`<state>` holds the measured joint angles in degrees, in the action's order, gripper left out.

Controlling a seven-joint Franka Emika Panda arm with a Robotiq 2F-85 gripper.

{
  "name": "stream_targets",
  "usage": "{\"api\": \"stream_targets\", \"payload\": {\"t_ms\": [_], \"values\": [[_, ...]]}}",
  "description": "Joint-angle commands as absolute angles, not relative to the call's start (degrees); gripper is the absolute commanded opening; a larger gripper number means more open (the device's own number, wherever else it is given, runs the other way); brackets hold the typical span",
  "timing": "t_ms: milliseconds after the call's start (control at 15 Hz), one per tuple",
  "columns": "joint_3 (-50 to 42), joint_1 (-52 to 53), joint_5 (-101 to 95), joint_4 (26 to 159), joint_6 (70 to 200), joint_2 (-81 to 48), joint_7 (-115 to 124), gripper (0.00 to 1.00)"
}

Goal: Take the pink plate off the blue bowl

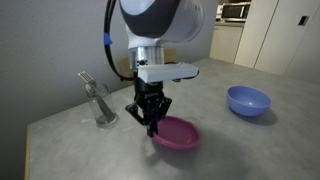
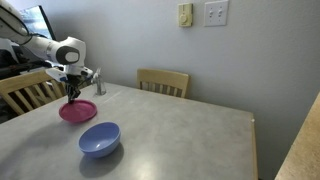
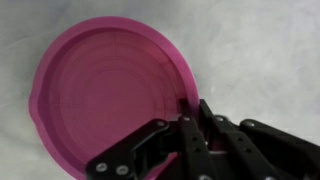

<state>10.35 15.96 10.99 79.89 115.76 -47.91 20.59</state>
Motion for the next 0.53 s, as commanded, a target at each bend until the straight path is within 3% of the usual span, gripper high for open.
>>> {"api": "stream_targets", "payload": {"t_ms": [0, 467], "values": [[9.63, 18.66, 10.58, 76.24, 113.31, -50.90, 20.96, 0.03], [6.77, 17.85, 10.76, 79.53, 118.16, -49.51, 22.03, 0.03]]}}
